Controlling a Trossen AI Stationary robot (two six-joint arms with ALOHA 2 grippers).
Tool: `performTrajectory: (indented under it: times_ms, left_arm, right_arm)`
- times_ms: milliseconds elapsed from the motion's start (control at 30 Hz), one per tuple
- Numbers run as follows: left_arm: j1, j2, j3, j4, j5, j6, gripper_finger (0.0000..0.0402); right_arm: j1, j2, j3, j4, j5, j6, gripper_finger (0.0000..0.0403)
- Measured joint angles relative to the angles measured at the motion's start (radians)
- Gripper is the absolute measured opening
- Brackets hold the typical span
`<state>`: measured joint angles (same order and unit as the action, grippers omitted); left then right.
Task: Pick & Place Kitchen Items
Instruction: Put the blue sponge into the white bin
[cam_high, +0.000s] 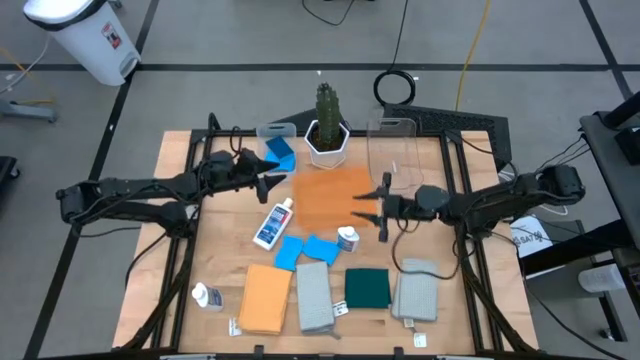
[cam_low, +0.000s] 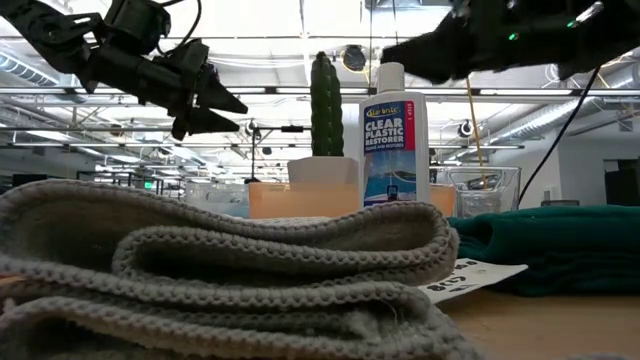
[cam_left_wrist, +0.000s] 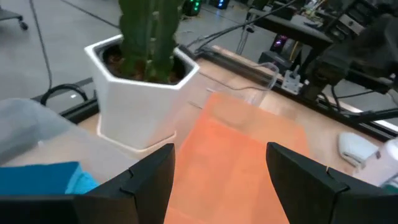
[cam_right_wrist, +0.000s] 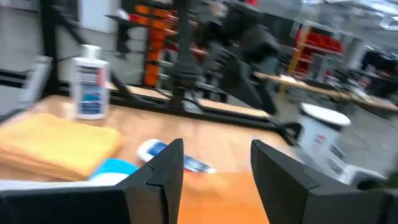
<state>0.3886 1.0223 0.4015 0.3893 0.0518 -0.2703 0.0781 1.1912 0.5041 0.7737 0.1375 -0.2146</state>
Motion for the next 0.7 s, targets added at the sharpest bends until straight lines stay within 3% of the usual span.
performTrajectory:
  times_ms: [233, 400, 533, 700]
  left_arm:
    - [-0.050, 0.001, 0.000, 0.031, 0.001, 0.042, 0.0257]
    - [-0.074, 0.001, 0.000, 0.022, 0.001, 0.076, 0.0257]
    - [-0.087, 0.001, 0.000, 0.015, 0.002, 0.104, 0.0258]
    - [-0.089, 0.001, 0.000, 0.017, 0.002, 0.119, 0.0257]
  right_arm:
    - [0.212, 0.005, 0.017, 0.026, 0.167, -0.023, 0.0163]
    - [0.330, 0.090, 0.184, -0.092, 0.226, 0.067, 0.0207]
    - [0.349, 0.233, 0.366, -0.318, 0.196, 0.176, 0.0226]
    - [0.325, 0.439, 0.550, -0.446, 0.047, 0.231, 0.0220]
